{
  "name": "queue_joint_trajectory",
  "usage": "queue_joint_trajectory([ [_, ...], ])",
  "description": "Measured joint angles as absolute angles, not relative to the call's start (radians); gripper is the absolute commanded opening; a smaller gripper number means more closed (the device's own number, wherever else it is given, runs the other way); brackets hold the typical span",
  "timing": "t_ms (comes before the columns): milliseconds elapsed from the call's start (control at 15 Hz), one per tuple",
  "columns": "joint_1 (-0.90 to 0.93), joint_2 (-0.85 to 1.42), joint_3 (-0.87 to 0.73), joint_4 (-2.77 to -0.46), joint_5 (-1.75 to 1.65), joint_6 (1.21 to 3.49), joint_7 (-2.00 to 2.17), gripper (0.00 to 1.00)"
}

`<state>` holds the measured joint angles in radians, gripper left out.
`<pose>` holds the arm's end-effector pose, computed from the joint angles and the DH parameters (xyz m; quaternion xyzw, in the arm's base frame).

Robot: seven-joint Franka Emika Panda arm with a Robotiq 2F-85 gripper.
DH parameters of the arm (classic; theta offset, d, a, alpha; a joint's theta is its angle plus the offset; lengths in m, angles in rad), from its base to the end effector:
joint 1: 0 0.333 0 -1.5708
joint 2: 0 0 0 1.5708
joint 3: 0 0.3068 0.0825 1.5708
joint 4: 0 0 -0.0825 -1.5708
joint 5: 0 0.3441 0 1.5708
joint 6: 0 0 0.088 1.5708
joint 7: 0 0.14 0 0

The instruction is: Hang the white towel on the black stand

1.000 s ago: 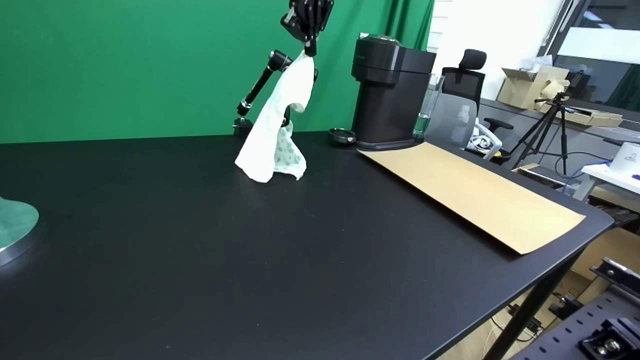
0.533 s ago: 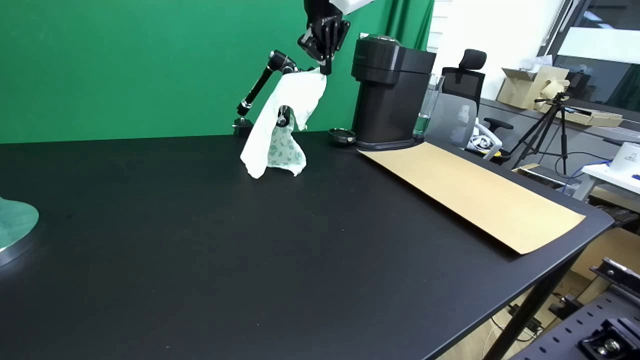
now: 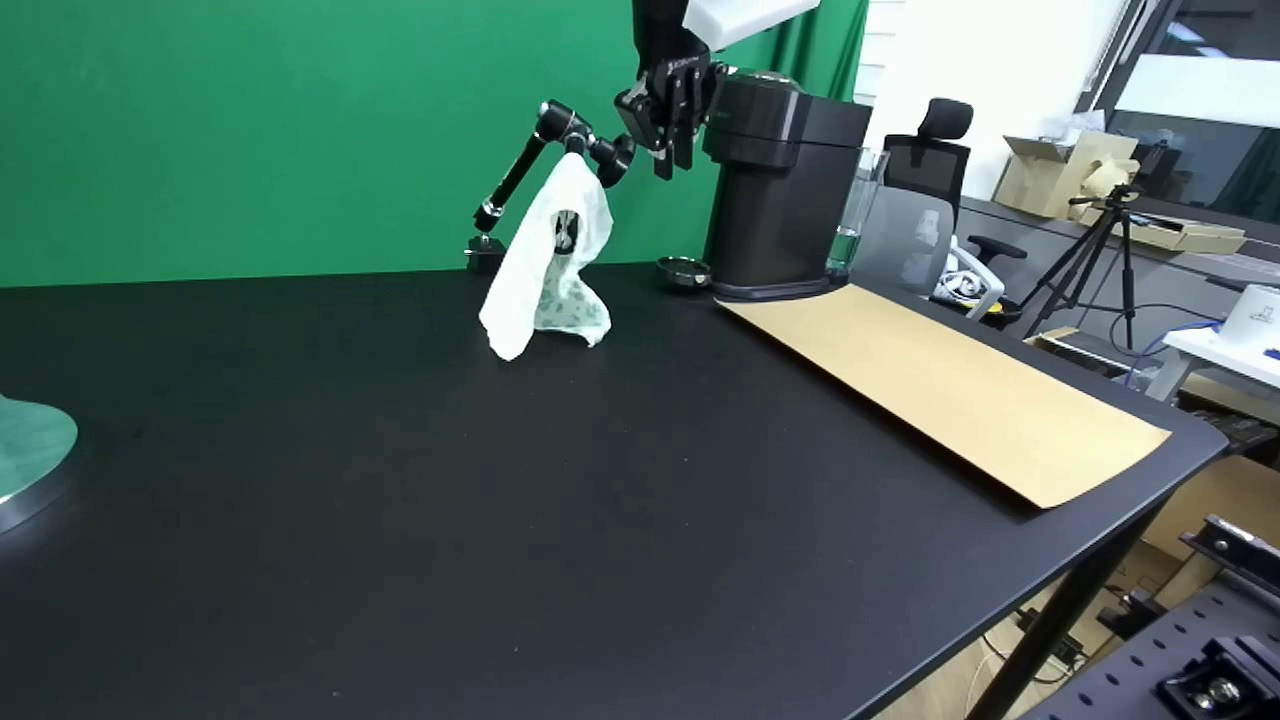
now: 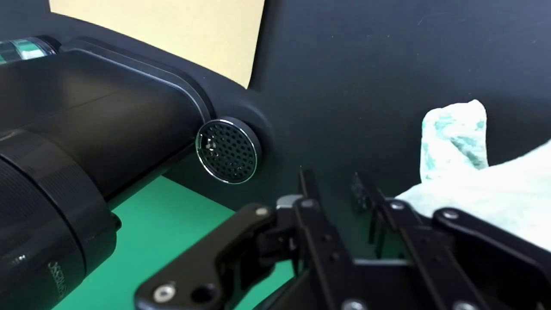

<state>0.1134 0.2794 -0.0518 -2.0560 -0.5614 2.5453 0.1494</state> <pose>0.5842 0.0338 0.3088 0.9625 0.1712 0.1185 0.1740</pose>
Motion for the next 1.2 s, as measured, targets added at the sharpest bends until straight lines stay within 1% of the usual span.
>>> queue_joint_trajectory([
  [267,0.110,0.260,-0.052,-2.092,-0.543,2.546,0.138,0.87],
  [400,0.110,0.242,-0.050,-2.121,-0.538,2.546,0.109,0.99],
  [667,0.091,0.187,-0.017,-2.205,-0.441,2.519,-0.128,1.00],
  [1200,0.051,0.042,0.047,-2.336,-0.160,2.353,-0.766,1.00],
])
